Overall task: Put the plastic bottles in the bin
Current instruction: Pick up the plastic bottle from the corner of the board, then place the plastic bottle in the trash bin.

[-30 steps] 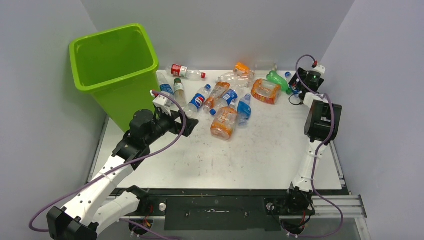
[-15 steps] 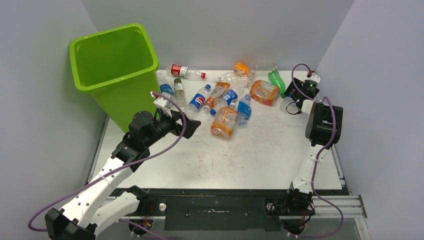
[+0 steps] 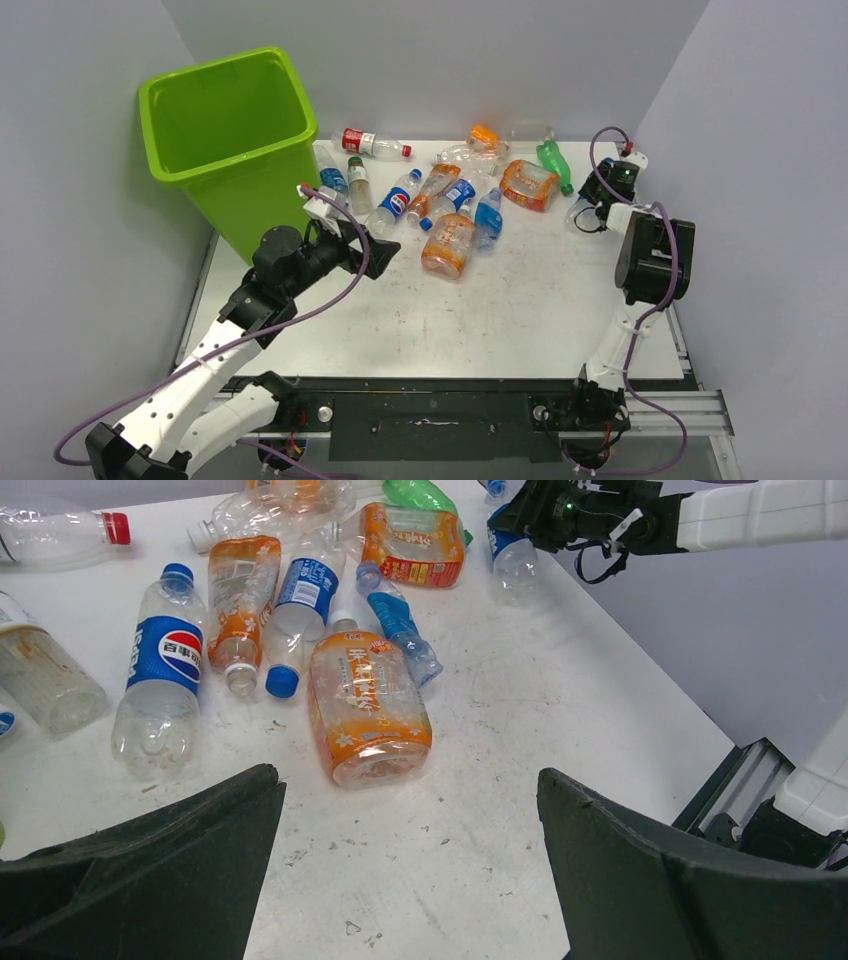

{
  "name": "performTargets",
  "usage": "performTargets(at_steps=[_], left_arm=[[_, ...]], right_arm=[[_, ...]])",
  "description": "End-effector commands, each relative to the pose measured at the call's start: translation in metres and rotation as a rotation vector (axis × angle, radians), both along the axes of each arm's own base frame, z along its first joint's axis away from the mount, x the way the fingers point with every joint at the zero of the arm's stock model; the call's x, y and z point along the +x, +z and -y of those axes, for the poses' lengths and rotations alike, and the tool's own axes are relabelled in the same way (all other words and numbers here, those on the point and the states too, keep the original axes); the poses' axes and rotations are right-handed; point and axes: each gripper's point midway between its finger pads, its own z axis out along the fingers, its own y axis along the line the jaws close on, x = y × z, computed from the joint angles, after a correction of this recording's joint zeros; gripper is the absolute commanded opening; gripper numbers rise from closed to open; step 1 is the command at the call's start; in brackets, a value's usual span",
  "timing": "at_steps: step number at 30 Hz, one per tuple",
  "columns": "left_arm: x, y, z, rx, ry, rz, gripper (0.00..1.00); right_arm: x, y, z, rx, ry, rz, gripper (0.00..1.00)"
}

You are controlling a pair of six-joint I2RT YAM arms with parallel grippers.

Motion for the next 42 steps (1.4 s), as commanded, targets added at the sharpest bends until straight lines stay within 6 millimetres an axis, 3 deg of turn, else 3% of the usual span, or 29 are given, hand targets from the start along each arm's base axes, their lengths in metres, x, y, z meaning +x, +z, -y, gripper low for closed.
performTargets(at_steps=[1, 4, 10, 15, 18, 21, 24, 29, 35, 42], left_arm=[[0.0, 0.017, -0.003, -0.03, 0.015, 0.071, 0.98], [0.004, 0.025, -0.007, -0.051, 0.047, 0.1, 0.98], [0.009, 0.027, -0.014, -0.085, 0.105, 0.091, 0.96], [0.012, 0.03, -0.022, -0.127, 0.167, 0.08, 0.96], [0.015, 0.036, -0.031, -0.158, 0.224, 0.078, 0.96], [0.014, 0.041, -0.036, -0.19, 0.257, 0.077, 0.96], [0.009, 0.049, -0.032, -0.224, 0.217, 0.121, 0.96], [-0.024, 0.07, 0.001, -0.294, -0.052, 0.228, 0.96], [-0.073, 0.116, 0.03, -0.493, -0.384, 0.254, 0.96], [-0.078, 0.139, 0.043, -0.61, -0.482, 0.192, 0.96]], right_arm=[[0.0, 0.111, -0.005, -0.013, -0.072, 0.252, 0.3], [-0.009, 0.163, -0.029, -0.032, -0.069, 0.356, 0.28], [-0.05, 0.268, -0.12, 0.033, 0.074, 0.603, 0.26], [-0.125, 0.322, -0.213, 0.091, 0.294, 0.756, 0.26], [-0.18, 0.338, -0.269, 0.089, 0.459, 0.8, 0.26], [-0.242, 0.345, -0.318, 0.118, 0.671, 0.841, 0.26], [-0.3, 0.344, -0.346, 0.175, 0.878, 0.891, 0.26], [-0.364, 0.306, -0.379, 0.224, 1.15, 0.86, 0.26], [-0.396, 0.278, -0.385, 0.238, 1.226, 0.846, 0.26], [-0.402, 0.268, -0.381, 0.268, 1.193, 0.892, 0.24]])
